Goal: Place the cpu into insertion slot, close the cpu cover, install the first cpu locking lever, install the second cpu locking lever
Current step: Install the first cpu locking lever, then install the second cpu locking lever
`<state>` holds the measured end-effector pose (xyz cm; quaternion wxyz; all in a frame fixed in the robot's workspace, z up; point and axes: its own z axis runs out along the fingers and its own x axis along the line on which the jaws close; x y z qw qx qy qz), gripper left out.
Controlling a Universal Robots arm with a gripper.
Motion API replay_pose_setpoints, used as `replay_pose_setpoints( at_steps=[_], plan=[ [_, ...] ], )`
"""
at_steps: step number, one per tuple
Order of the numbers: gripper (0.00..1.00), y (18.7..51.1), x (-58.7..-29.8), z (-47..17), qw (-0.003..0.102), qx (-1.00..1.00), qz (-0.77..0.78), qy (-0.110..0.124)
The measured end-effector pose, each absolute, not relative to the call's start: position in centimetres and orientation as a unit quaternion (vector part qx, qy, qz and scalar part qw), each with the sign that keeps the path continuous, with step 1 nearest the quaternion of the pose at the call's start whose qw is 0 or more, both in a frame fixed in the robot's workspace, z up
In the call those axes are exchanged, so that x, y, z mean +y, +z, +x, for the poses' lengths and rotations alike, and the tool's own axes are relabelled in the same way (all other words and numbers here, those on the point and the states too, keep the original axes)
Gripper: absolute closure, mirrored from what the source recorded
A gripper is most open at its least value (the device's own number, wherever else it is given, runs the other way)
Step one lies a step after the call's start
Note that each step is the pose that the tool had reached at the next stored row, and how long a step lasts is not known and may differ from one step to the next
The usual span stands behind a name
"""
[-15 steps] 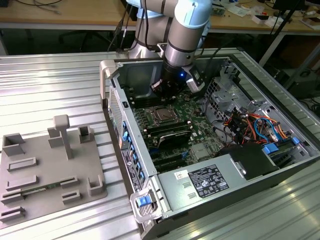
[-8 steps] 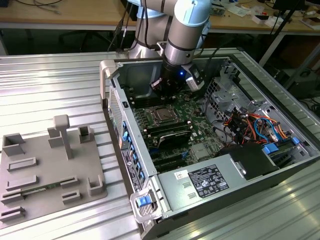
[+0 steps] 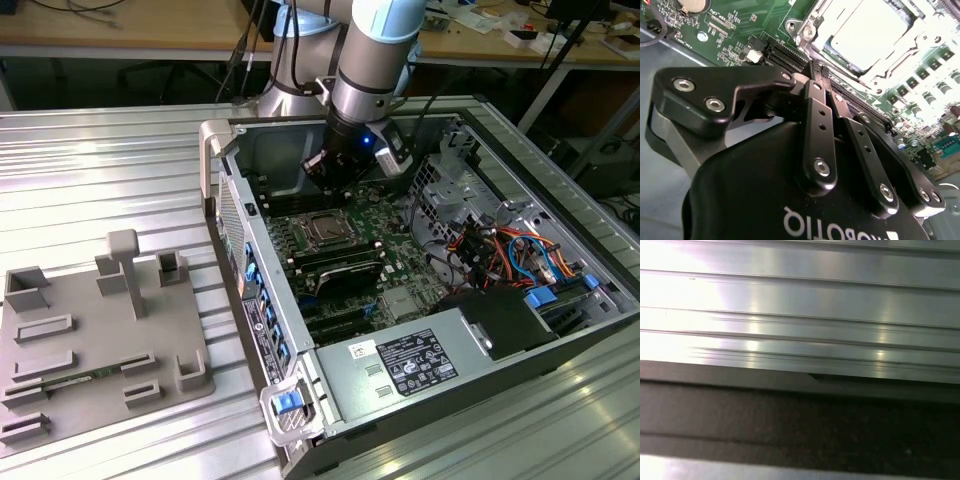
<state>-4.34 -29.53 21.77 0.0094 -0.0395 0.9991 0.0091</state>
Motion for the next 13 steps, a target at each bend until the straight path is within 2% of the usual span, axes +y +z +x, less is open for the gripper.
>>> replay_pose_setpoints(
  at_steps=[13],
  plan=[
    [0.89,21.80,-30.10,-4.34,0.009,0.999,-0.039,0.009]
  ],
)
